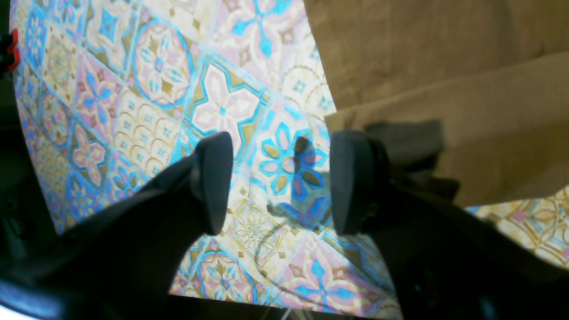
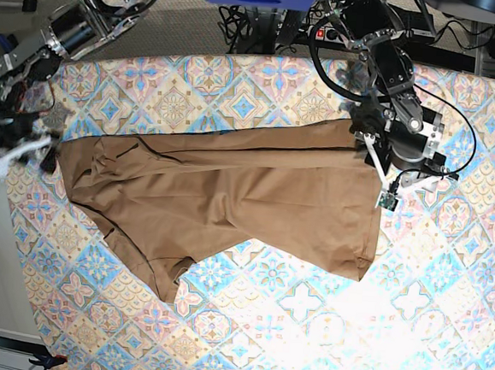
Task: Layout the t-shirt on the table in an organized manner, then fold the t-shirt properly
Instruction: 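Open both grippers, release the shirt edge and regrasp it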
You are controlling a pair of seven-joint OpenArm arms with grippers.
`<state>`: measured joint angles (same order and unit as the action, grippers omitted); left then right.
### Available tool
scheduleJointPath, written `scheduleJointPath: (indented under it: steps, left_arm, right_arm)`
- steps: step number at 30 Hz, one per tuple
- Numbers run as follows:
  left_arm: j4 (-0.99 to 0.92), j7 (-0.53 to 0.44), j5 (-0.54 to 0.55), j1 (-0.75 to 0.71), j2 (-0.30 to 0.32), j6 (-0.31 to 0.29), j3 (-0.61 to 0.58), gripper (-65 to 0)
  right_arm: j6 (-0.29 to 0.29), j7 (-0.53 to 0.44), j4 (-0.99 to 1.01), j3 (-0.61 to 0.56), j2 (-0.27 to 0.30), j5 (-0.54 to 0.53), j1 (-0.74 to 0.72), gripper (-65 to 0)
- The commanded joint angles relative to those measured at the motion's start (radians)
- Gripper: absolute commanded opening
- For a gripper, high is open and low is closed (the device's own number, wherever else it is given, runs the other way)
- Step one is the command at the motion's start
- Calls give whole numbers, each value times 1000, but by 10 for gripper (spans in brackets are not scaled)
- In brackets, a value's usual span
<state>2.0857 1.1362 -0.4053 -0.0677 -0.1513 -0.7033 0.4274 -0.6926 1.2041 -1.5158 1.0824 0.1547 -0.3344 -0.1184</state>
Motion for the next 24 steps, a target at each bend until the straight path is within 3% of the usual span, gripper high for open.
scheduleJointPath:
  steps: [1,7,11,19,21,24]
  left_arm:
    - [16,-12,1,7,-6,5,0,-311]
    - [19,-12,1,-11,-6,5,0,-311]
    - [19,-12,1,-19,-6,5,1,-311]
    - [19,-6,6,-22,-6,5,1,-317]
    - [25,-5,55,-33,-6,5,8,-317]
    - [42,0,265,-67,-6,5,98,-311]
  right_arm:
    - [-6,4,33,11,16,-47,-8,-237]
    - [-6,24,344,12,16,-249,-5,-237]
    - [-6,21,443,12,19,-259,-5,-237]
    - [-6,-5,450,11,39,-259,-5,-237]
    - [-6,-5,449,9,39,-249,-5,-237]
    - [-6,-5,444,9,39,-202,-7,-237]
